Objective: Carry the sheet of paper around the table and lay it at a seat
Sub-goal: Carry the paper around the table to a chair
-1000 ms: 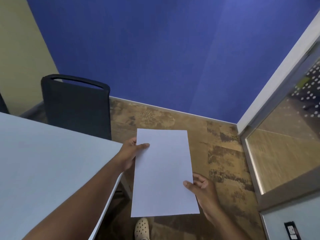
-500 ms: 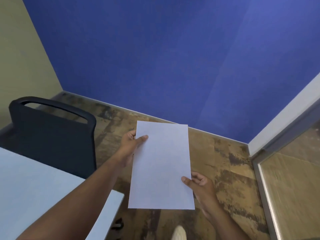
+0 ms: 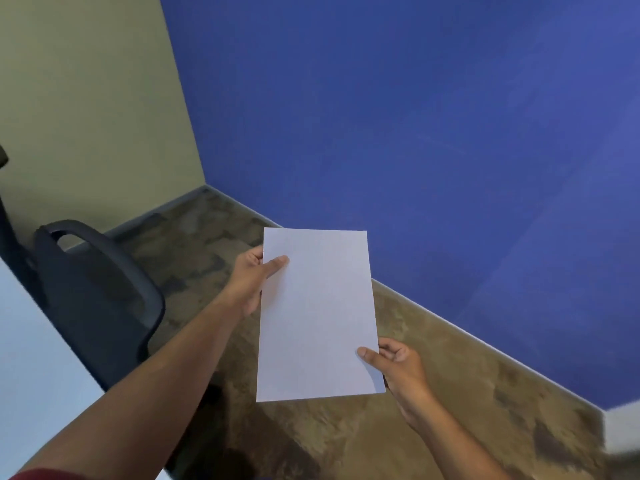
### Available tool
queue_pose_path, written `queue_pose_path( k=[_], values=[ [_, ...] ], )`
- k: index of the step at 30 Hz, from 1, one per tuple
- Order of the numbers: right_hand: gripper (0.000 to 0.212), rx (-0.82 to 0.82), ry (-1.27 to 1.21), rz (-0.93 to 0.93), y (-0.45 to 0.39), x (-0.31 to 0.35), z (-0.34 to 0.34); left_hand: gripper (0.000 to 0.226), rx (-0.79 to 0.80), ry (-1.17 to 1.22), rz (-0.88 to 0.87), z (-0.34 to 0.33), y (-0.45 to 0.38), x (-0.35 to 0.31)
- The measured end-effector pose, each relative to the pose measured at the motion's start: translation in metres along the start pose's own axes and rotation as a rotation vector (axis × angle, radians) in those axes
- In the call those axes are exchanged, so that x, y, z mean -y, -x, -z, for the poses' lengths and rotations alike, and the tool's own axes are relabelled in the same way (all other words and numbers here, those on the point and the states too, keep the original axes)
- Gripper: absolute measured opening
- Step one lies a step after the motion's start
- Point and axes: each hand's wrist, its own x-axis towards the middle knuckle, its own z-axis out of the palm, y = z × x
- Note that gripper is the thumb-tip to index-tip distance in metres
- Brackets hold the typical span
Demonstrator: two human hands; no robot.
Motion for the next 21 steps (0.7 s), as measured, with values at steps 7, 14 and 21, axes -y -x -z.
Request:
queue_pose_path(
  k=[7,14,21],
  values=[
    [0.023,0.174,0.074,-0.001,-0.121,0.051,-0.044,0.027,-0.144,0.060,-0.032,0.043,-0.084,-0.025],
    [0.023,0.306,0.164,0.011,-0.256,0.102,-0.136,0.027,-0.264,0.151,-0.064,0.115,-0.195,-0.056],
    [0.020,0.440,0.212,0.038,-0.374,0.164,-0.252,0.025,-0.409,0.178,-0.078,0.203,-0.290,-0.108]
  ],
)
